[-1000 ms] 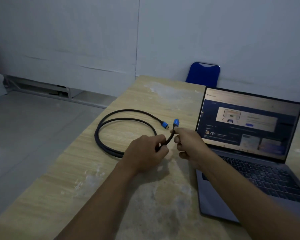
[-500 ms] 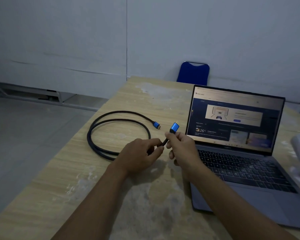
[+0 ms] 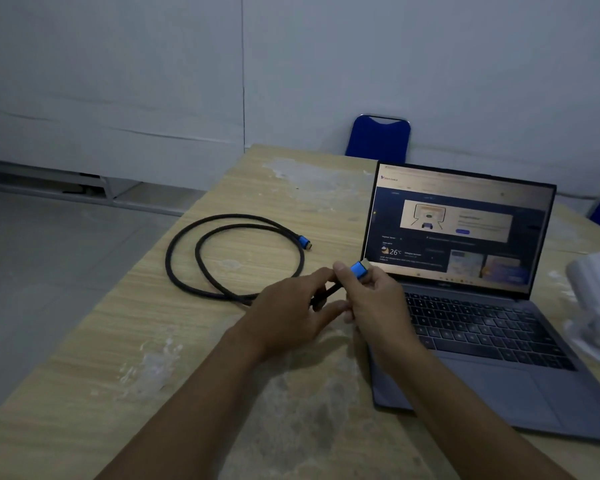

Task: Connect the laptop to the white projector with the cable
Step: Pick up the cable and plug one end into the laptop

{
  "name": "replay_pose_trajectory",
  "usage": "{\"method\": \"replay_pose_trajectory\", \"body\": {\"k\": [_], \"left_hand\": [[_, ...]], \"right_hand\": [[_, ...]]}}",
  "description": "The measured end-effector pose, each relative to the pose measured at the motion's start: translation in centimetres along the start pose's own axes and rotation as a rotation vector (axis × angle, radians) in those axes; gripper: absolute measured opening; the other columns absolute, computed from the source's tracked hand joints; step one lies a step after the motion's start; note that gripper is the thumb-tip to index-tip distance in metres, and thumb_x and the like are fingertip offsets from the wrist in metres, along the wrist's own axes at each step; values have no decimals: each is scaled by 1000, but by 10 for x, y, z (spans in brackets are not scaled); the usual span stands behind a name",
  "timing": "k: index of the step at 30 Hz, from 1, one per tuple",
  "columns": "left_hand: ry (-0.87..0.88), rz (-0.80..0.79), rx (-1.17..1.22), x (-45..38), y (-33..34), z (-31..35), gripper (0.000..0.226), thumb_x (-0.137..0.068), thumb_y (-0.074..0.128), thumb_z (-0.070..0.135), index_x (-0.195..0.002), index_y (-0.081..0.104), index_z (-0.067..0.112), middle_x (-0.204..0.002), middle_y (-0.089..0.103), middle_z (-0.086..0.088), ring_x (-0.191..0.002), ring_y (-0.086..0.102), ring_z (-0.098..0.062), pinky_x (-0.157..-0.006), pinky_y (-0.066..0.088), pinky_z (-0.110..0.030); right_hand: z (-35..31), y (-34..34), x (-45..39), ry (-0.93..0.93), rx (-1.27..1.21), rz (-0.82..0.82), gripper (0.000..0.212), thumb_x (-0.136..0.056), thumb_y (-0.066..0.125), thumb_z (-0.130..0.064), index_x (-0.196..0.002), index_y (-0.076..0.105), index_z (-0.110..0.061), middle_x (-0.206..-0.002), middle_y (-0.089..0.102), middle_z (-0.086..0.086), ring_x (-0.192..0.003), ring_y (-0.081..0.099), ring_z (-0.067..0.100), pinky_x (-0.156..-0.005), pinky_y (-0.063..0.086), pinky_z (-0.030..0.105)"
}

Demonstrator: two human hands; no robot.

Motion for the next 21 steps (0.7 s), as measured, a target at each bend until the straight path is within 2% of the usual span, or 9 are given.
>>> {"method": "replay_pose_trajectory", "body": {"k": [2, 5, 8, 11, 14, 17, 19, 21], "left_hand": [[3, 19, -7, 0, 2, 3, 41, -92, 43, 60, -130, 43, 45, -82, 65, 14, -64, 57, -1, -57, 48, -25], [13, 77, -41, 0, -2, 1, 30, -98, 41, 51, -125, 50, 42, -85, 68, 13, -68, 59, -6, -57, 48, -27], [39, 125, -205, -3, -6, -7, 29, -100, 42, 39, -118, 63, 29, -86, 62, 8, -72, 55, -13, -61, 38, -32], [-26, 77, -328, -6, -5, -17, 29, -101, 42, 32, -115, 65, 22, -87, 59, 2, -73, 54, -20, -68, 37, -37], [-129, 64, -281, -4, 0, -17, 30, -102, 37, 34, -116, 61, 23, -81, 58, 5, -65, 53, -17, -56, 35, -33], [-174, 82, -195, -9, 1, -10, 33, -98, 35, 44, -119, 55, 29, -59, 52, 9, -49, 47, -7, -45, 25, -28], [-125, 52, -141, -21, -1, -7, 34, -96, 37, 54, -120, 51, 35, -51, 49, 7, -44, 46, -6, -43, 27, -26], [-72, 28, -164, -33, 2, -4, 33, -95, 39, 59, -120, 50, 41, -52, 50, 10, -45, 47, -4, -43, 33, -26]], "right_hand": [[2, -3, 2, 14, 58, -13, 39, -83, 67, -56, -81, 65, -17, -54, 56, -5, -43, 52, 7, -45, 44, 22], [4, -14, 7, -2, 175, -15, 51, -80, 60, -68, -75, 62, -17, -52, 54, -5, -44, 50, 7, -44, 43, 23], [7, -37, 13, -123, 321, 108, 56, -81, 50, -76, -72, 59, -22, -53, 55, -5, -47, 50, 9, -47, 43, 31], [16, -58, 21, -253, 452, 228, 37, -89, 52, -61, -73, 56, -29, -56, 59, -6, -48, 52, 6, -46, 41, 28], [22, -66, 24, -318, 537, 246, 19, -92, 58, -42, -77, 56, -32, -57, 60, -3, -55, 57, 9, -46, 45, 31], [23, -70, 22, -365, 586, 231, 12, -93, 58, -38, -82, 56, -32, -58, 58, -6, -53, 56, 8, -47, 46, 29], [22, -69, 22, -398, 627, 226, 9, -93, 58, -38, -86, 56, -33, -58, 58, -7, -53, 55, 7, -50, 46, 30], [21, -70, 22, -412, 671, 213, 7, -94, 57, -38, -89, 57, -33, -60, 58, -7, -56, 56, 8, -57, 51, 36]]}}
Point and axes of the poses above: each hand's wrist, its own x-axis away from the middle knuckle, its own y-axis out of the palm, z = x × y, the point moved 2 cm from there along -x, towards the middle knuckle
